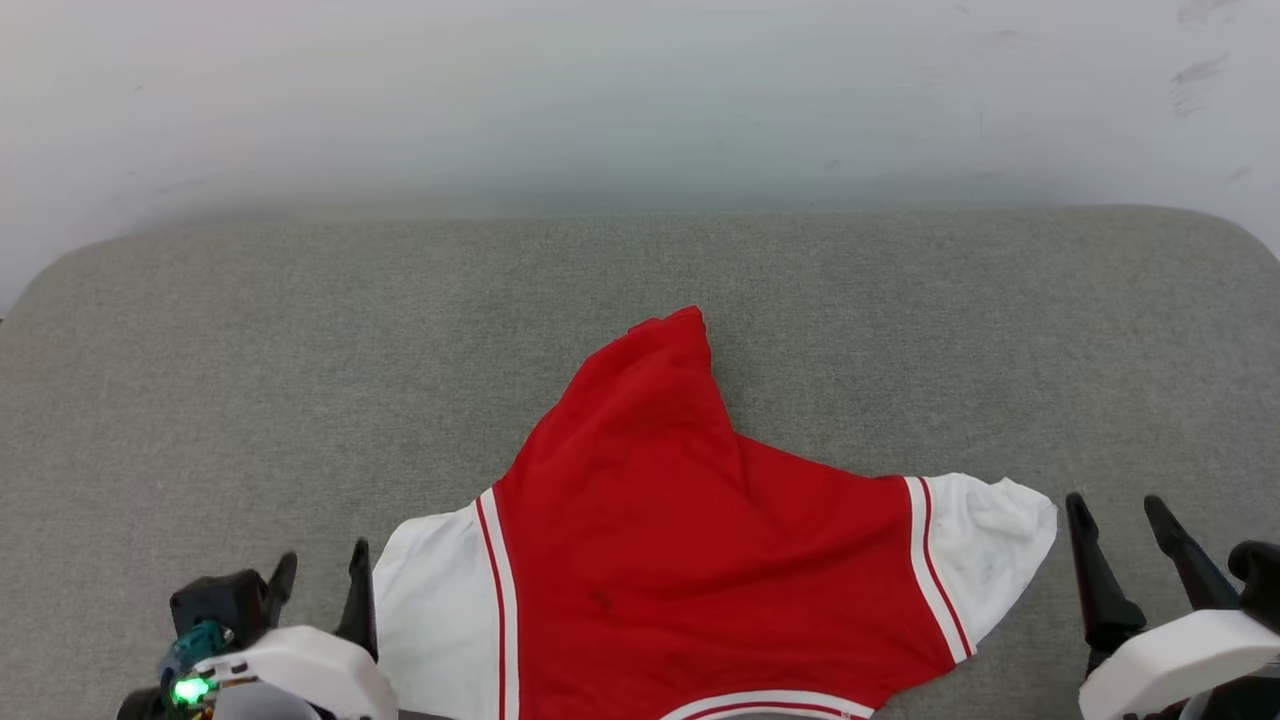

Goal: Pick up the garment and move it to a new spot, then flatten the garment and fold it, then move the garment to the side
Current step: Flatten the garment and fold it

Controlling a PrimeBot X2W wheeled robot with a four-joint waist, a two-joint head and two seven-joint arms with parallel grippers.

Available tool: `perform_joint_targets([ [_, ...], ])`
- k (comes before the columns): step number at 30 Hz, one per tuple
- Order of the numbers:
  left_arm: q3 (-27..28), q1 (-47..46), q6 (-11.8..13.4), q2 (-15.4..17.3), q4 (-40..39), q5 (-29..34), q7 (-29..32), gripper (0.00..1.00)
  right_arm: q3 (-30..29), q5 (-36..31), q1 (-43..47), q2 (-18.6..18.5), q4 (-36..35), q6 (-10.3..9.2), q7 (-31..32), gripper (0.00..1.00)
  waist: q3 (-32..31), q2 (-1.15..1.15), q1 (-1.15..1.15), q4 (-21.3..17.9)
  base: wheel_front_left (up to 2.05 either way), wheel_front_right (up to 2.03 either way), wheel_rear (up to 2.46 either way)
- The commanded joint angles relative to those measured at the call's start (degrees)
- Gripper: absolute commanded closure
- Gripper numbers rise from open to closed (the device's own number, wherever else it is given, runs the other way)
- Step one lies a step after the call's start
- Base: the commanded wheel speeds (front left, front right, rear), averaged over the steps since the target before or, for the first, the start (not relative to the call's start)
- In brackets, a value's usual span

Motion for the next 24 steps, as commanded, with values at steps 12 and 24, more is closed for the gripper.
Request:
perform_joint_targets([
  [12,-1.5,-3.3,1.7,-0.5,-9.6,4.0,-5.0,0.00,-3.3,7.0,-2.9,-6.7,7.9,-0.04,19.4,0.00,2.2,0.00,0.00,0.2,0.00,0.00,0.00],
  [24,-3.3,-7.1,2.4,-0.8,-17.4,6.1,-5.2,0.00,2.7,12.6,-15.6,-15.3,16.0,-0.04,30.3,0.00,11.5,0.00,0.00,3.9,0.00,0.00,0.00],
])
